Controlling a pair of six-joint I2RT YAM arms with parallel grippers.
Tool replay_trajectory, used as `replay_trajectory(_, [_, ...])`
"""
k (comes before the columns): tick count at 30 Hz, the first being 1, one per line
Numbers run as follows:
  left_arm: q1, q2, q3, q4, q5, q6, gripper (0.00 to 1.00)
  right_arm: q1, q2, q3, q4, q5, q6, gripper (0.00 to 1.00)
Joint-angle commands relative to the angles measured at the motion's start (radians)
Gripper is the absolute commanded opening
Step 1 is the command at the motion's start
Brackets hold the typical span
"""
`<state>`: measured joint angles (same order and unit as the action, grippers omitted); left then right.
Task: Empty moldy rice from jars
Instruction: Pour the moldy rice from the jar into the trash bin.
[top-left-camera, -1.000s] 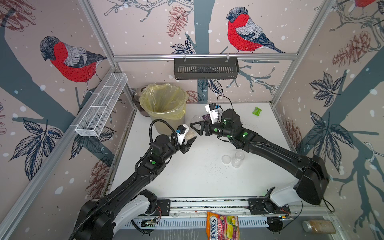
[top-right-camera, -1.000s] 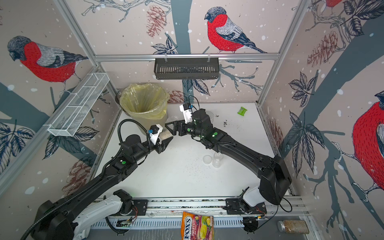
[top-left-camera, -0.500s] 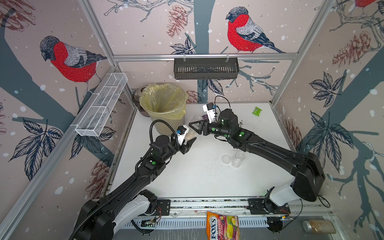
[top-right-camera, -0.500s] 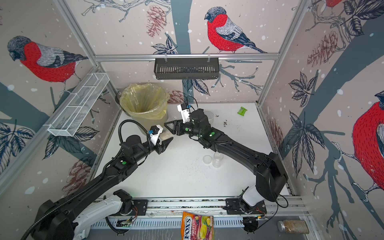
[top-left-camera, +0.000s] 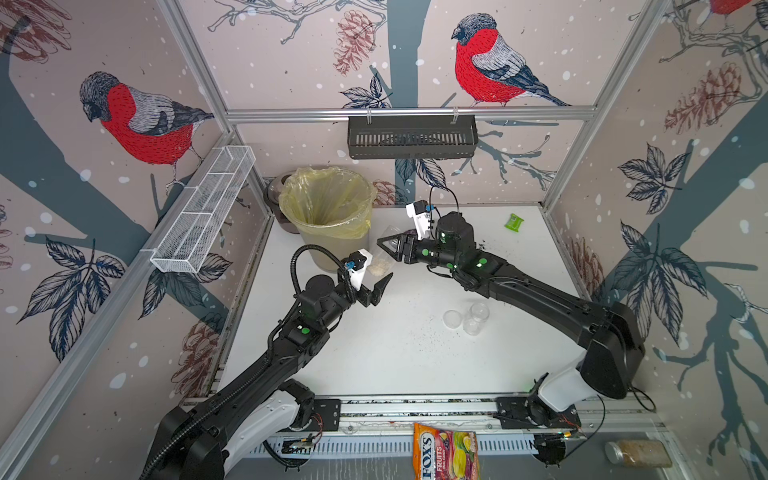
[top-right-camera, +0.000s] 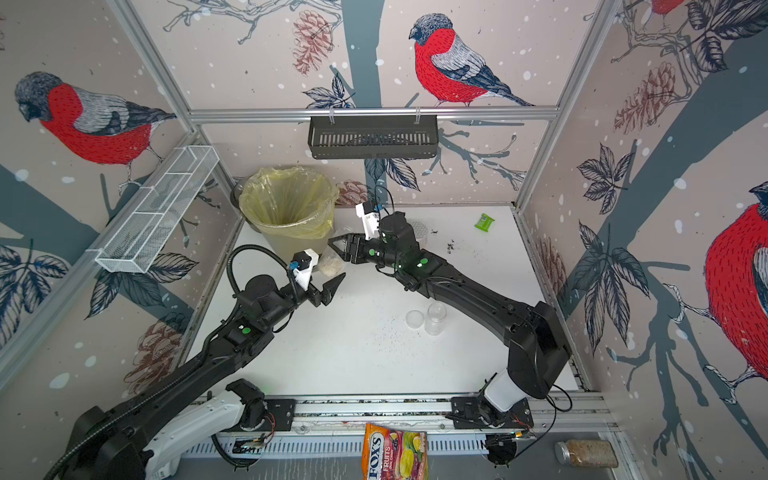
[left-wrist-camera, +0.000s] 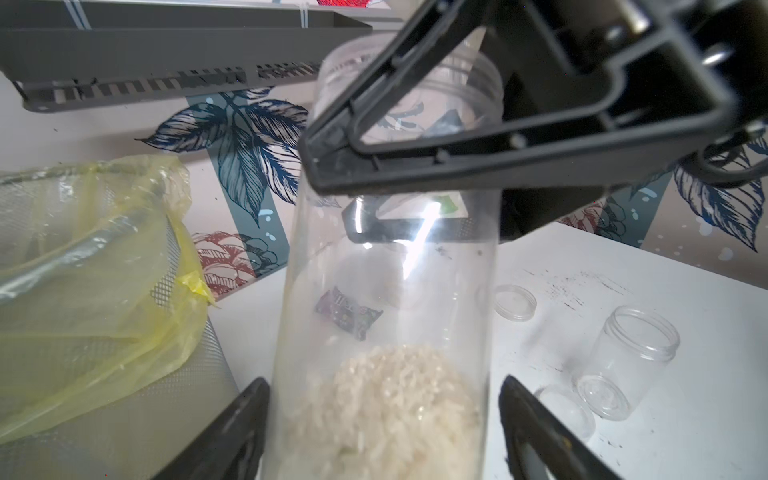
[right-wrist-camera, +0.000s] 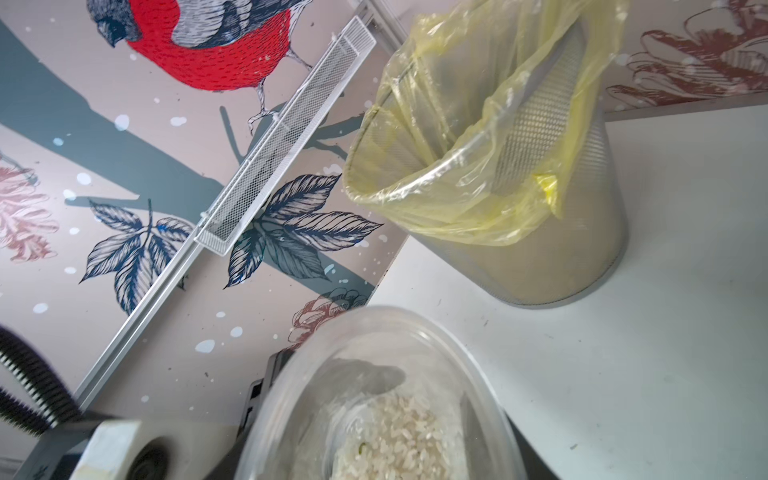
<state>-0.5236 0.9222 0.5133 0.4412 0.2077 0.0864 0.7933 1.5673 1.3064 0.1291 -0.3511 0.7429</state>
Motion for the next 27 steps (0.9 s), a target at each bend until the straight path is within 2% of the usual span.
replay_trajectory(1, [0.002, 0.01, -0.004, 0.087, 0.002, 0.006, 0.98, -0.002, 0.014, 0.036, -0.017, 0.038, 0.045, 0.4])
replay_trajectory(8, [0.002, 0.047, -0.016, 0.181, 0.023, 0.008, 0.98, -0.044, 0.018, 0.093, -0.072, 0.005, 0.114, 0.39])
replay_trajectory(14, [0.001, 0.042, -0.14, 0.481, -0.01, -0.034, 0.99, -0.087, -0.003, 0.106, -0.125, -0.003, 0.136, 0.39])
replay_trajectory(22, [0.001, 0.177, -0.12, 0.69, 0.144, -0.075, 0.99, -0.106, 0.021, 0.145, -0.174, -0.02, 0.147, 0.39])
replay_trajectory(27, [-0.003, 0.231, -0.105, 0.763, 0.158, -0.079, 0.99, -0.104, 0.023, 0.163, -0.183, -0.026, 0.157, 0.38])
